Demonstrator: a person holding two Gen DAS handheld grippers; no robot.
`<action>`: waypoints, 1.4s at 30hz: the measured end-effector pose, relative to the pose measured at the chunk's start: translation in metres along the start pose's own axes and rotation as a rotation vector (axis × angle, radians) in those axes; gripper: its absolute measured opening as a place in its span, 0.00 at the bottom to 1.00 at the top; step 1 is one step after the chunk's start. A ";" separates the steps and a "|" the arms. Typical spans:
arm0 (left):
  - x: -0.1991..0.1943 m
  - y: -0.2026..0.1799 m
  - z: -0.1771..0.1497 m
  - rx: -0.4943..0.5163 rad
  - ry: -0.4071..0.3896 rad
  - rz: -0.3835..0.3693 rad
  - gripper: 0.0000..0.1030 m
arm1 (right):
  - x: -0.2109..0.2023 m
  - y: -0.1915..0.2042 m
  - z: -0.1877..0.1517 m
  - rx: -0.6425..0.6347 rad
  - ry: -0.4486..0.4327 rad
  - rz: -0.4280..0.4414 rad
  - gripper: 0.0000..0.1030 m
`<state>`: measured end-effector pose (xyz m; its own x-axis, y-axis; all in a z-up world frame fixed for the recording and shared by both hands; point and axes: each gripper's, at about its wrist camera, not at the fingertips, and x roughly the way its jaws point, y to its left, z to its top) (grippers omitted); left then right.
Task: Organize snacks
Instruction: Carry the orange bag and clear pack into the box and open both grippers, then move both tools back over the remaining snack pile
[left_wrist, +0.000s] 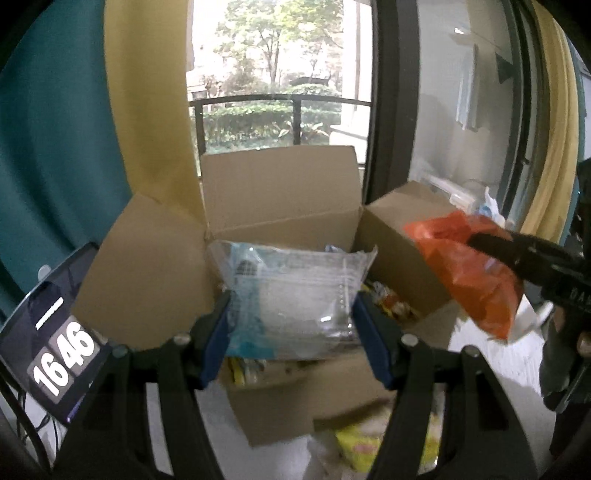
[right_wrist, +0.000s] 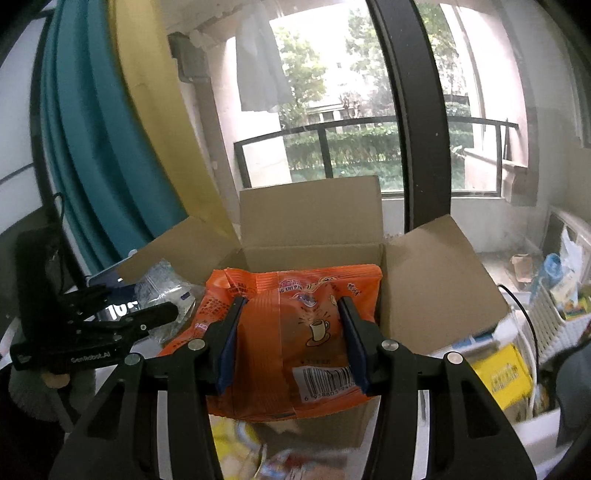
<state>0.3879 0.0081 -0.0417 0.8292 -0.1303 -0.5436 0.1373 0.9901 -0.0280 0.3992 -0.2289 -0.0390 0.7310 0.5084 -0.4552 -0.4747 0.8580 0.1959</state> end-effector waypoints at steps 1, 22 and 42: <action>0.006 0.002 0.005 -0.007 0.003 0.004 0.63 | 0.008 -0.002 0.005 0.003 0.004 -0.006 0.51; 0.108 0.052 0.039 -0.185 0.145 0.073 0.82 | 0.151 -0.044 0.043 0.162 0.174 -0.110 0.68; -0.046 0.020 -0.058 -0.115 0.072 0.002 0.90 | 0.026 0.014 -0.021 0.042 0.148 -0.100 0.70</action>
<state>0.3214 0.0370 -0.0662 0.7878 -0.1288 -0.6023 0.0693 0.9902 -0.1211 0.4012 -0.2057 -0.0663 0.6920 0.4064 -0.5967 -0.3796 0.9078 0.1780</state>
